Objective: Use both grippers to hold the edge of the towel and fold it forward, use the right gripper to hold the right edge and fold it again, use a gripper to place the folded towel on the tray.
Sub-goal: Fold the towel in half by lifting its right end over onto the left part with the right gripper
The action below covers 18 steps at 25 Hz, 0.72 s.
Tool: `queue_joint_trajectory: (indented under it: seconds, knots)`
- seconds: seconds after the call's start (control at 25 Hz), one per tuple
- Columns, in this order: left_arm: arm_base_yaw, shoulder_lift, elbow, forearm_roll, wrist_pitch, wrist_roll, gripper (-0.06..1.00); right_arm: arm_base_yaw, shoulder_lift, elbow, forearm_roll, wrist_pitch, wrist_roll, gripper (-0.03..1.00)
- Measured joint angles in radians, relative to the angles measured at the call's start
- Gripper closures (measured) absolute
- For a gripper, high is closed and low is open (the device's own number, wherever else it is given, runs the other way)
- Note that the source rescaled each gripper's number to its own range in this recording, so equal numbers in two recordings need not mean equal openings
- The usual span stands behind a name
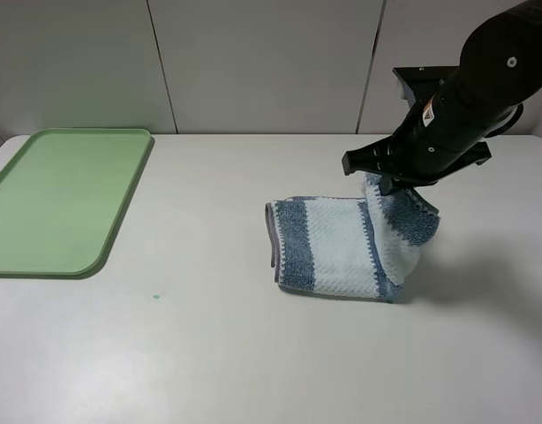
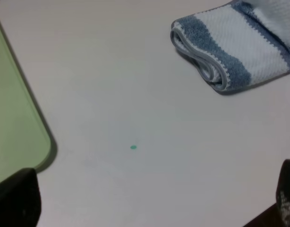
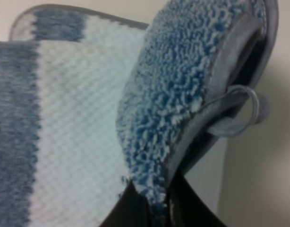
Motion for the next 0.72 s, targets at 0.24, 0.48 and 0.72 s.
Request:
queue_joint_trajectory:
  seconds: [0.24, 0.48, 0.72]
  knots:
    - [0.000, 0.000, 0.000, 0.000, 0.000, 0.000, -0.06, 0.030, 0.000, 0.000, 0.032, -0.041, 0.001, 0.93]
    - [0.000, 0.000, 0.000, 0.000, 0.000, 0.000, -0.06, 0.070, 0.000, 0.000, 0.075, -0.109, 0.004, 0.93]
    - [0.000, 0.000, 0.000, 0.000, 0.000, 0.000, -0.06, 0.088, 0.000, 0.000, 0.107, -0.163, 0.007, 0.93]
